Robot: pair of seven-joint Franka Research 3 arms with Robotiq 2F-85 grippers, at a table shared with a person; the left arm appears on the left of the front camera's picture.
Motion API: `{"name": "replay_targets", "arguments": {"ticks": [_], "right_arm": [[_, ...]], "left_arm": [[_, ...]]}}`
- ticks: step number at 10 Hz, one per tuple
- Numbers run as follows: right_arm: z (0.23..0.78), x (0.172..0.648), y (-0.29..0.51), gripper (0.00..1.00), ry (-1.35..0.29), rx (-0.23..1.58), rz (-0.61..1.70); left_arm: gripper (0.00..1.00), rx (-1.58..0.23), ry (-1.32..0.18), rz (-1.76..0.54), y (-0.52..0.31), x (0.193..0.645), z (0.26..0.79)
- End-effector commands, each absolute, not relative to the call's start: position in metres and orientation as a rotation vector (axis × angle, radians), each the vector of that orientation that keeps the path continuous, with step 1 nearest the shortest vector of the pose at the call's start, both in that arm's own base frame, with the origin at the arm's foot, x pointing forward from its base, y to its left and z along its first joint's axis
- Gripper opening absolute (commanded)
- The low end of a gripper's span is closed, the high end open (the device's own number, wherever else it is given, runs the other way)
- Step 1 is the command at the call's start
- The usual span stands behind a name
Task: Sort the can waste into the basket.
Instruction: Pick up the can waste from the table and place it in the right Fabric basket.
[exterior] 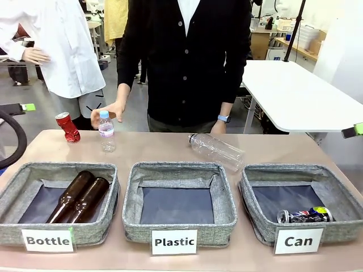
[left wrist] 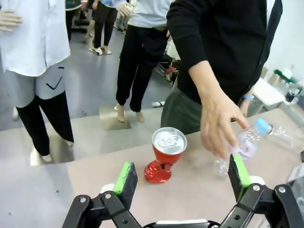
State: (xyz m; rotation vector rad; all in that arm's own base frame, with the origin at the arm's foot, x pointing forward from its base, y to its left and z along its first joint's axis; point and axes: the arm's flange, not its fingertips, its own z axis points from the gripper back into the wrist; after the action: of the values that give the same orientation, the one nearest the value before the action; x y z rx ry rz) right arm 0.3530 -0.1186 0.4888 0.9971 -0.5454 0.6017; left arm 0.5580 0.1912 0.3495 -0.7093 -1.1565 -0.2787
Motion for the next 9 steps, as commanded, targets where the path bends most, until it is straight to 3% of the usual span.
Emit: {"name": "replay_targets", "arguments": {"ticks": [1, 4, 7, 9], "right_arm": [[0.489, 0.352, -0.121, 1.00, -0.550, 0.978, 0.617], [0.489, 0.352, -0.121, 1.00, -0.550, 0.978, 0.617], [0.489, 0.352, -0.121, 1.00, -0.550, 0.978, 0.617], [0.489, 0.352, -0.121, 1.00, -0.550, 0.978, 0.617]], "left_arm": [[1.00, -0.692, -1.104, -0.363, 0.200, 0.593, 0.335], [1.00, -0.686, -1.000, -0.406, 0.201, 0.609, 0.324], [1.00, -0.918, -0.930, -0.548, 0.236, 0.568, 0.370], [1.00, -0.976, -0.978, -0.617, 0.281, 0.512, 0.404]]}}
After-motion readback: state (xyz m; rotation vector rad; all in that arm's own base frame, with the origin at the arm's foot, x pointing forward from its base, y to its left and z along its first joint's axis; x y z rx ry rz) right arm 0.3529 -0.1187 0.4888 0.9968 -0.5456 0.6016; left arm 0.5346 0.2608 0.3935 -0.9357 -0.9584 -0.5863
